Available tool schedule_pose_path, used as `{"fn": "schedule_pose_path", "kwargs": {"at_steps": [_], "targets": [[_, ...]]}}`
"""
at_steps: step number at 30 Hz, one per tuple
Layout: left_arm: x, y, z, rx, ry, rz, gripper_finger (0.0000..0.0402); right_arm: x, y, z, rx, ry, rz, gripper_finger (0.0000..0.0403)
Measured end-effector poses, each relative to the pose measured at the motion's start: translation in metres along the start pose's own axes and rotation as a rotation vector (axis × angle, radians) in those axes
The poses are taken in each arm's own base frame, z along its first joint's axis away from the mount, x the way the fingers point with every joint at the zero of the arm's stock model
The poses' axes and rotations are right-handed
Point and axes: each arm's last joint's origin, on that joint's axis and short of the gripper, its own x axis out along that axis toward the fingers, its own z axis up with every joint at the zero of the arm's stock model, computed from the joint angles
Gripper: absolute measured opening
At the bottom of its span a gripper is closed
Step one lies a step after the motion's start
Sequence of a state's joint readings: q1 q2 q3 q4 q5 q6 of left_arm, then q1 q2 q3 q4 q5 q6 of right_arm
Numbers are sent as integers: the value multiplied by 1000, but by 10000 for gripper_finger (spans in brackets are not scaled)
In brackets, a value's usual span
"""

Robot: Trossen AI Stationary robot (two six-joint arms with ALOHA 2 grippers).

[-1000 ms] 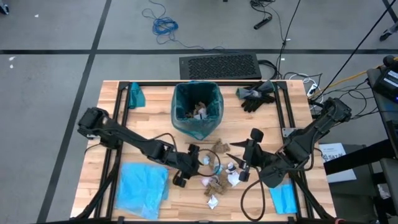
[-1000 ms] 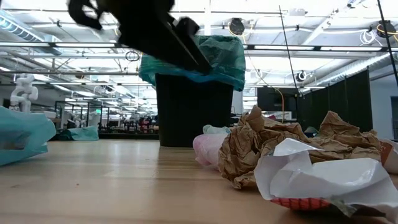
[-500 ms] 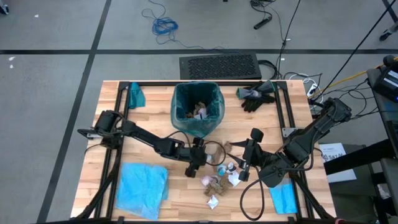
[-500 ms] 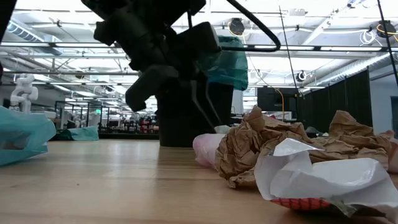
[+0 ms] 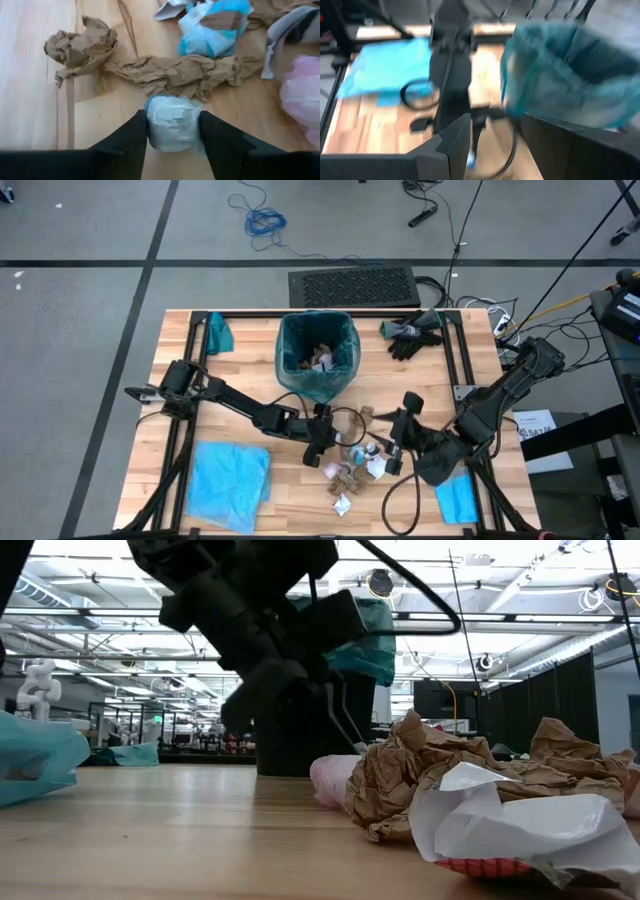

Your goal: Place trash/remove bag and relplace

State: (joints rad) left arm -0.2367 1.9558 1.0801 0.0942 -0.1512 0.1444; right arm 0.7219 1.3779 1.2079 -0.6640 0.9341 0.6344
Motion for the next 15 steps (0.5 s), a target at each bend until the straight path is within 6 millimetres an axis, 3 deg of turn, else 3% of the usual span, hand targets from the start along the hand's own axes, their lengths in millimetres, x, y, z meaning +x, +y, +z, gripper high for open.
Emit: {"fn": "schedule_pose_path", "kwargs": {"at_steps": [8, 12, 15], "targets": [[-1, 0, 1, -10, -2, 6, 32, 5, 6, -73, 165, 94, 20, 169], [-9, -1, 11, -28, -10, -21, 25, 10, 7, -97, 225, 125, 71, 169], [-29, -7, 33, 3, -55, -39, 25, 16, 6, -110, 244, 132, 89, 169]]}}
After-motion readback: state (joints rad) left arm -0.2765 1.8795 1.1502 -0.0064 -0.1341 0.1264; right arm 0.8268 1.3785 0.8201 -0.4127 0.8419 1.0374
